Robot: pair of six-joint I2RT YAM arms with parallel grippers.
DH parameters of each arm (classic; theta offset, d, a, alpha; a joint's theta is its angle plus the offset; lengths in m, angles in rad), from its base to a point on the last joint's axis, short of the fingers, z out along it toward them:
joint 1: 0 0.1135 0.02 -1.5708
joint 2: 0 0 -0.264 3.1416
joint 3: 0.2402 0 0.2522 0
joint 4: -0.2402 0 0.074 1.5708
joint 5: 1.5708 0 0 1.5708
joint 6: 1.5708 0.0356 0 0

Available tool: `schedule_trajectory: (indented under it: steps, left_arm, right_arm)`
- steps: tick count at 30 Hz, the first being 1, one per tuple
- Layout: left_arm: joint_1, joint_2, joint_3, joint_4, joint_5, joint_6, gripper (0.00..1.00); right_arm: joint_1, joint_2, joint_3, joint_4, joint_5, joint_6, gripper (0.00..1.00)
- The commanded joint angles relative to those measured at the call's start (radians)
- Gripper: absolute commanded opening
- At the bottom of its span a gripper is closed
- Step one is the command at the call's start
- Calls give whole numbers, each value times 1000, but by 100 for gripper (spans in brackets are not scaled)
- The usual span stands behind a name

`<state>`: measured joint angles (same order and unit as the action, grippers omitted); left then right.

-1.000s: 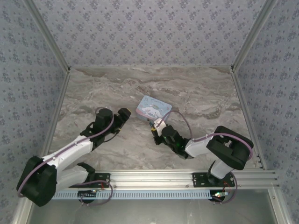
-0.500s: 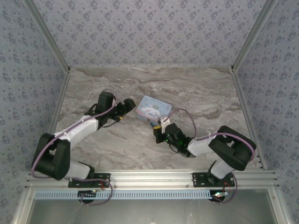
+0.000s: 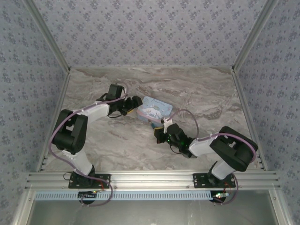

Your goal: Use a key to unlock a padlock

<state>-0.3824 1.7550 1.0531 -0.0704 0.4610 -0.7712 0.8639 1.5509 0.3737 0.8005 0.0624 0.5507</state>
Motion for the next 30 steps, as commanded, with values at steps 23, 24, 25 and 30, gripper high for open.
schedule_trajectory:
  steps: [23, 24, 25, 30]
  left_arm:
    - [-35, -98, -278, 70, -38, -64, 60]
    - [-40, -114, -298, 76, -46, -75, 60]
    - [-44, -128, -316, 81, -51, -85, 60]
    - [-60, -209, -426, 121, -88, -147, 59]
  right_arm:
    - [-162, -63, -65, -9, -248, 294, 0]
    - [-169, -60, -67, -10, -259, 313, 0]
    - [-174, -58, -68, -11, -265, 328, 0]
    - [-197, -32, -75, -23, -308, 394, 0]
